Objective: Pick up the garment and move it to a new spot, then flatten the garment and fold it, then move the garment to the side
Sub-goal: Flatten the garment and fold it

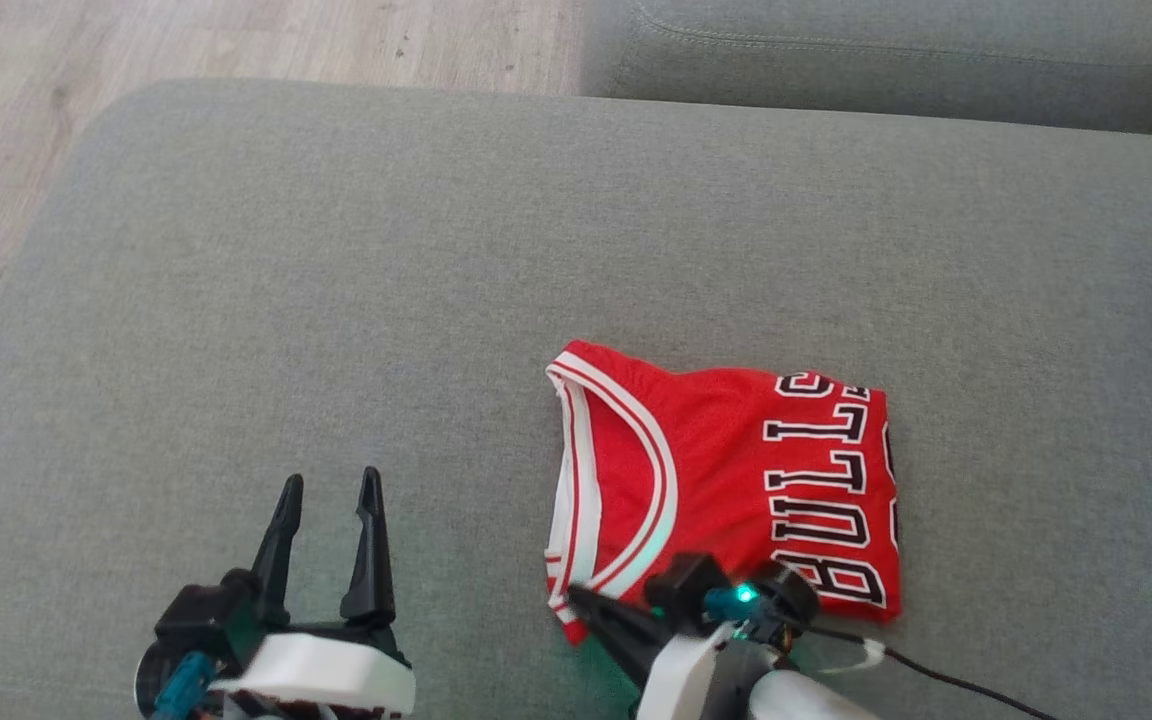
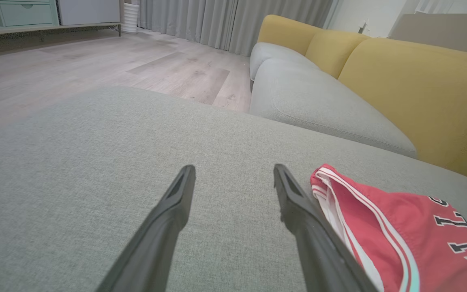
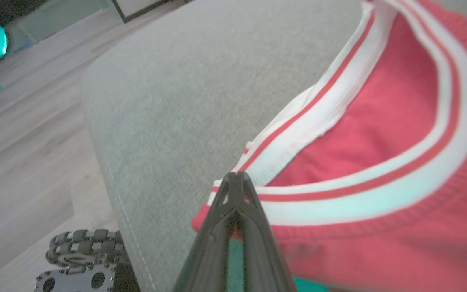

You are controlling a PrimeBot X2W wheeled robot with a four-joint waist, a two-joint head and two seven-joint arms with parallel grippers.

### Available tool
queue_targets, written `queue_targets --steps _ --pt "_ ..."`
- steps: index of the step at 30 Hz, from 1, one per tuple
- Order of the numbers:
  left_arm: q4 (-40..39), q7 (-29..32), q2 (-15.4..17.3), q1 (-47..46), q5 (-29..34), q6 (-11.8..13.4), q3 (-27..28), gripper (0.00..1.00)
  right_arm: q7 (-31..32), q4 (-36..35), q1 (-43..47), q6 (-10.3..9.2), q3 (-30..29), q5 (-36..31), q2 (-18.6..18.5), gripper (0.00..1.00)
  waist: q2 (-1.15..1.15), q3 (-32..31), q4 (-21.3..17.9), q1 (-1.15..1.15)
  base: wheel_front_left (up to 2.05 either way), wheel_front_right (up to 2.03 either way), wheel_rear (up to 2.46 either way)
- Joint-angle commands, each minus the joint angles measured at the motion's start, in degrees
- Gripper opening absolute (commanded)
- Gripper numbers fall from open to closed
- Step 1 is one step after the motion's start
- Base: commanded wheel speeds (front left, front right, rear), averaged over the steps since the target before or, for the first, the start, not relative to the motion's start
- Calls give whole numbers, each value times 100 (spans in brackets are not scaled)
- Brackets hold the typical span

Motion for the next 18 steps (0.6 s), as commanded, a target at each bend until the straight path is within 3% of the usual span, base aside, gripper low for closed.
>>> queue_targets --steps 1,5,10,13,15,16,17,18 --pt "-152 -85 107 -276 23 -6 256 100 3 -84 -138 -4 121 46 73 0 0 0 9 0 0 0 0" --pt "-147 -90 108 -248 26 -2 272 100 -154 167 -359 -4 401 293 73 0 0 -17 13 0 0 0 0" --pt "-148 -96 132 -175 29 30 316 100 -699 207 -553 -4 172 326 73 0 0 -140 -96 0 0 0 0" --pt "-154 -98 152 -163 46 22 318 100 -943 83 -573 -4 -196 275 73 24 0 -247 -194 0 0 0 0" --pt "-148 -98 156 -171 56 12 307 100 -1054 -58 -523 -4 -560 227 73 45 0 -334 -267 0 0 0 0" --pt "-141 -94 158 -176 62 6 296 100 -1094 -127 -479 -4 -778 175 73 67 0 -376 -303 0 0 0 0" --pt "-131 -87 167 -179 83 8 276 100 -1128 -195 -419 -4 -1042 115 73 95 0 -424 -348 0 0 0 0" --pt "-132 -74 169 -181 107 14 245 100 -1154 -264 -339 -4 -1330 47 73 100 0 -464 -379 0 0 0 0"
